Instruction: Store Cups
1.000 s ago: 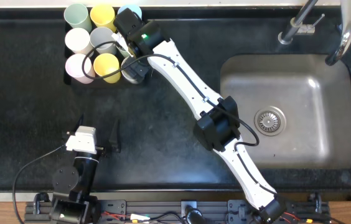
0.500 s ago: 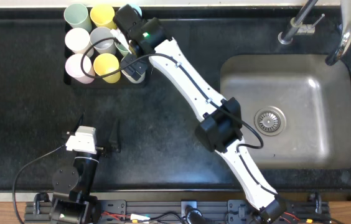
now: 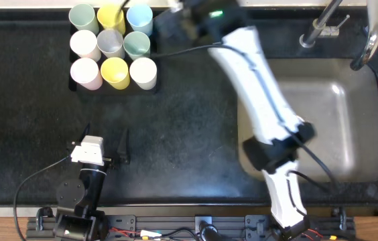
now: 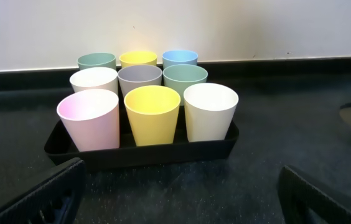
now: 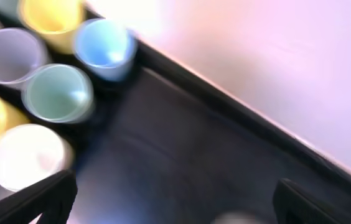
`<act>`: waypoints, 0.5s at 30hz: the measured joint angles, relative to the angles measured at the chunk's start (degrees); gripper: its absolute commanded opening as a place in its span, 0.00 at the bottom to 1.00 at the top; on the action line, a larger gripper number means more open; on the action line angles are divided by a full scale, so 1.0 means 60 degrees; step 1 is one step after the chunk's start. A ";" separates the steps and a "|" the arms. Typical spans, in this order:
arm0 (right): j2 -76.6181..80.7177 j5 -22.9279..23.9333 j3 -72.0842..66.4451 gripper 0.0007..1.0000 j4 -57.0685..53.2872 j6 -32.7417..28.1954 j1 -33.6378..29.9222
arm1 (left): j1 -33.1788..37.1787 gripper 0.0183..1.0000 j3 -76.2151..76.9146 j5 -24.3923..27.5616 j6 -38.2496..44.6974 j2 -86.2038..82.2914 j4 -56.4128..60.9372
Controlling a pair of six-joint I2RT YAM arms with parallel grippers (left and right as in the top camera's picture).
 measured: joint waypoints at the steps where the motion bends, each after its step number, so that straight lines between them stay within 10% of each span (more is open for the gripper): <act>1: -0.0229 0.0000 0.0000 1.00 -0.0368 0.0109 -0.0251 | 0.0000 1.00 -0.0004 0.0000 0.0000 0.0000 0.0000; 6: -0.1741 -0.0011 -0.0692 1.00 -0.1534 0.0492 -0.1996 | 0.0000 1.00 0.0000 0.0000 0.0000 0.0000 0.0000; 15: -0.7657 -0.0841 -0.8765 1.00 -0.0284 0.1341 -0.3381 | 0.0000 1.00 0.0000 0.0004 0.0000 -0.0011 0.0004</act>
